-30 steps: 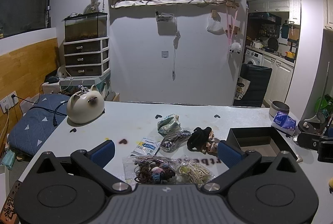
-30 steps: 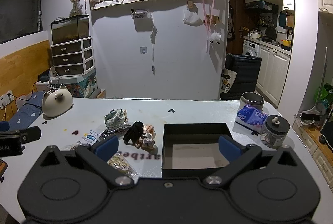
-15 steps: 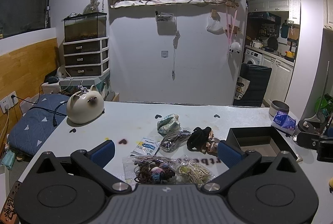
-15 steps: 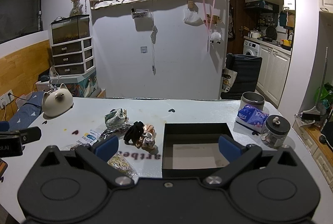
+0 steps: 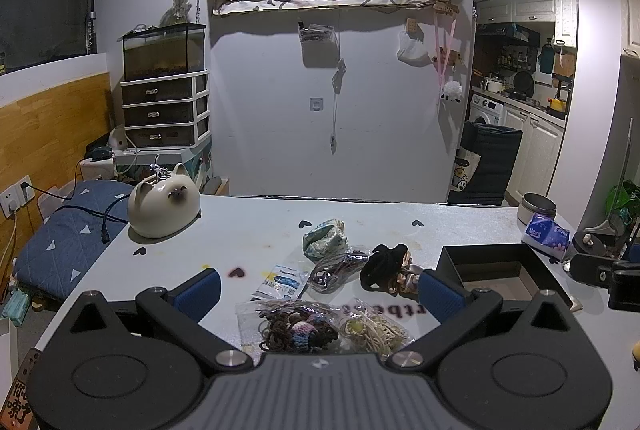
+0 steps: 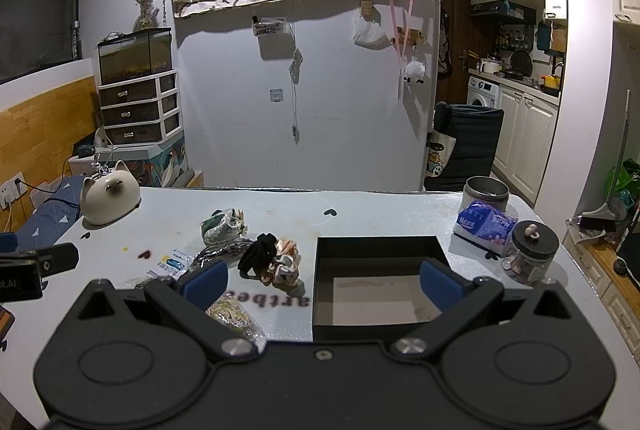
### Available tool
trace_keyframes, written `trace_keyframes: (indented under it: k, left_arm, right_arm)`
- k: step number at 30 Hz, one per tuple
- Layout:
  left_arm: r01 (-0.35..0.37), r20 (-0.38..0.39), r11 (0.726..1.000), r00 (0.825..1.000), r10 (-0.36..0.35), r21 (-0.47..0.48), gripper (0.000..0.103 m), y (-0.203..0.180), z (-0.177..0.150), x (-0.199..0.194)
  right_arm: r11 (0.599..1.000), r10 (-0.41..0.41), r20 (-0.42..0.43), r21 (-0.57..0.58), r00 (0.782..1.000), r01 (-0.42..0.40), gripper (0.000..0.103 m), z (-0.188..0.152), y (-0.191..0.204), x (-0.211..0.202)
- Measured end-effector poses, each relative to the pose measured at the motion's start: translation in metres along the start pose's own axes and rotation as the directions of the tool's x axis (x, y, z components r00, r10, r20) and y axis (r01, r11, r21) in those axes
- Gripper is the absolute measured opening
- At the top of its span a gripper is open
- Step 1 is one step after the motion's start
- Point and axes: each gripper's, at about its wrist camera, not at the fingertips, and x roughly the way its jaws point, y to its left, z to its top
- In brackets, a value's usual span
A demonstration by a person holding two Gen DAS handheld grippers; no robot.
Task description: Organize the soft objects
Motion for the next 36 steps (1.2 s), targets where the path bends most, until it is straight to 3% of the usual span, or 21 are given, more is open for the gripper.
trace_keyframes:
  k: [17,28,36]
  left_arm:
    - [0.014,-0.05,1.0,0.999,-0.015,-0.01,0.103,0.027,-0.002,0.026]
    - [0.035,-0.11,0.999,0.993,-0.039,-0.029,0.103,0.08,-0.003,0.064]
    - [0.102,-0.196,0.994,0.975,-0.108,-0.039,0.103,0.107,-0.013,0.101]
  right_arm:
    - [1.0,0.006,-0.034,0.014,0.999,-0.005,0.103,-0.002,0.015,0.015]
    - [1.0,0.027,-0.095,0.003,0.995,-0.027,0.103,0.002,0.06,0.045]
    - [0.999,0.017,-0.145,-0.024,0.989,-0.021,0.103,0.003,0.1,0.078]
